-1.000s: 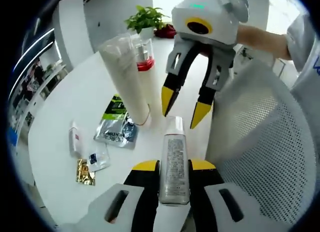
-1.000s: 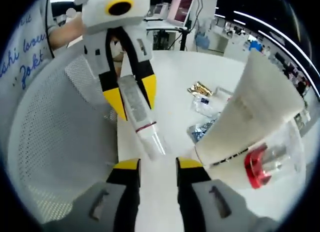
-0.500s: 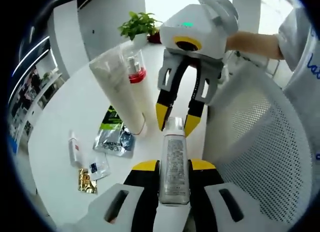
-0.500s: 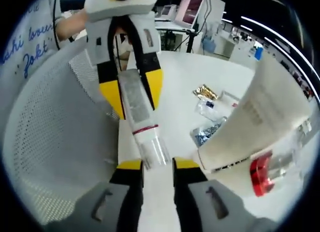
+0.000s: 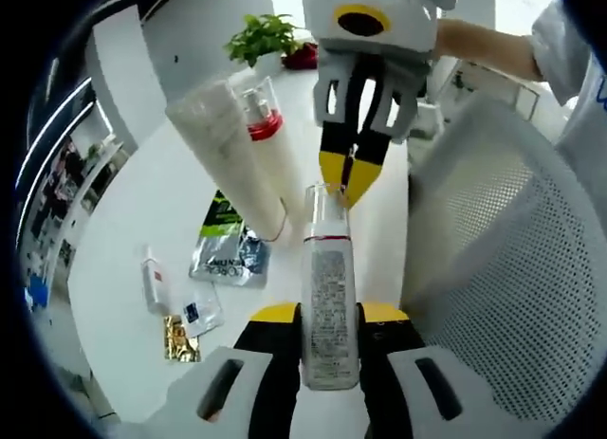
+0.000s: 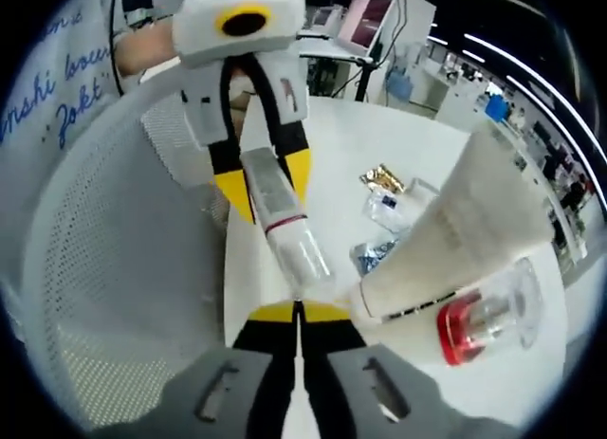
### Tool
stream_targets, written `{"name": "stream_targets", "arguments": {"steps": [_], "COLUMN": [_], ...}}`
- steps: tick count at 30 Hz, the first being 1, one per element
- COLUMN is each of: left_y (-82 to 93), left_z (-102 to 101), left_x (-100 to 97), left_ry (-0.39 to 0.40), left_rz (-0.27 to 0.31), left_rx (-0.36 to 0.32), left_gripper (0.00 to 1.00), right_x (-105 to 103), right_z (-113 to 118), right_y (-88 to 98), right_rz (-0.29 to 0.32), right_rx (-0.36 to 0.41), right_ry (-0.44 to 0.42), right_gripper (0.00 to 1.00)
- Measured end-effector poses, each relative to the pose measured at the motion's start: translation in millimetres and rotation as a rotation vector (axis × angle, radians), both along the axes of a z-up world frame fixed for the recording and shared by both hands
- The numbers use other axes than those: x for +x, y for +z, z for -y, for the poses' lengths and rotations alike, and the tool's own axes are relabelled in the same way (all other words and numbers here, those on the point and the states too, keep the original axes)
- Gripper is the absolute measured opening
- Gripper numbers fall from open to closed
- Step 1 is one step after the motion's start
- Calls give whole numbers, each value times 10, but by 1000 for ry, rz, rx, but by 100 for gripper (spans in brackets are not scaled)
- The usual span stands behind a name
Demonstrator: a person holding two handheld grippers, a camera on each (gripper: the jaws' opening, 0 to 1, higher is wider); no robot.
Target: Arrange the skincare products in the storage area until every visible bottle or jar stands upright without overlapping.
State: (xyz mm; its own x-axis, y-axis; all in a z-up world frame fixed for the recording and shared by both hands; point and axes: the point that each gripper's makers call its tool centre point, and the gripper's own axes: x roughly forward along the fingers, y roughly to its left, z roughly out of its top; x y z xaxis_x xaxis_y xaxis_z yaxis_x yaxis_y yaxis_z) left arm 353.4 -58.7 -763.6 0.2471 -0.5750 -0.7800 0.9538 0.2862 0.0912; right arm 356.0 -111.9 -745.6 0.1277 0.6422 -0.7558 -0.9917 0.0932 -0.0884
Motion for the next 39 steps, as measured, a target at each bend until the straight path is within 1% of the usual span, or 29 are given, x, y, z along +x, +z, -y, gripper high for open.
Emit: {"name": "stream_targets", "arguments": {"steps": [1, 2, 3, 5, 6, 7, 8, 10, 11, 14, 16, 17, 19, 21, 27, 30, 33, 37, 39], "left_y": [47, 79, 79, 56, 49, 37, 34, 32, 32, 48, 101, 127, 148, 153, 136, 88, 39, 10, 3], "left_z": [66, 85, 66, 27, 31, 43, 46, 41, 39, 44, 98, 134, 180, 211, 218, 207, 176, 138, 137], "left_x": [-22, -1, 0, 27, 14, -16, -20, -16, -12, -7, -40, -68, -95, -89, -86, -84, -74, -32, -35], "left_ry": [10, 43, 45, 32, 33, 34, 34, 35, 38, 36, 5, -15, -36, -42, -53, -73, -76, -52, -57], "left_rz": [-26, -43, -61, -23, -33, -58, -59, -56, -54, -50, -40, -38, -26, -23, -15, 5, 12, 4, 4], "left_rx": [-70, -115, -121, -80, -81, -88, -91, -88, -87, -92, -114, -125, -125, -129, -121, -92, -67, -56, -56], "left_gripper": [18, 18, 18, 18, 18, 18, 18, 18, 18, 18, 18, 18, 18, 18, 18, 18, 18, 19, 19], "right_x": [46, 46, 25, -6, -25, -36, -30, -16, -18, -26, -41, -60, -57, -79, -84, -68, -71, -56, -50], "right_z": [22, 22, 9, -13, -21, -31, -15, 25, 32, 28, -9, -23, -38, -59, -20, -11, -11, -20, -25], "right_y": [1, -26, -23, -28, -47, -50, -104, -173, -190, -261, -288, -293, -302, -293, -331, -324, -278, -189, -155], "right_rz": [35, 58, 40, 27, 15, 13, 13, 29, 35, 34, 37, 34, 35, 30, 31, 45, 49, 60, 61], "right_rx": [-25, -40, -38, -25, -18, -18, -31, -60, -66, -53, -37, -37, -33, -25, -68, -103, -117, -123, -127], "right_ry": [-6, 2, -1, -5, -5, -7, -10, -7, -6, -4, 5, 11, 20, 39, 76, 91, 104, 116, 122], "right_gripper": [1, 1, 1, 1, 1, 2, 6, 11, 15, 22, 25, 25, 25, 23, 21, 20, 20, 19, 19]}}
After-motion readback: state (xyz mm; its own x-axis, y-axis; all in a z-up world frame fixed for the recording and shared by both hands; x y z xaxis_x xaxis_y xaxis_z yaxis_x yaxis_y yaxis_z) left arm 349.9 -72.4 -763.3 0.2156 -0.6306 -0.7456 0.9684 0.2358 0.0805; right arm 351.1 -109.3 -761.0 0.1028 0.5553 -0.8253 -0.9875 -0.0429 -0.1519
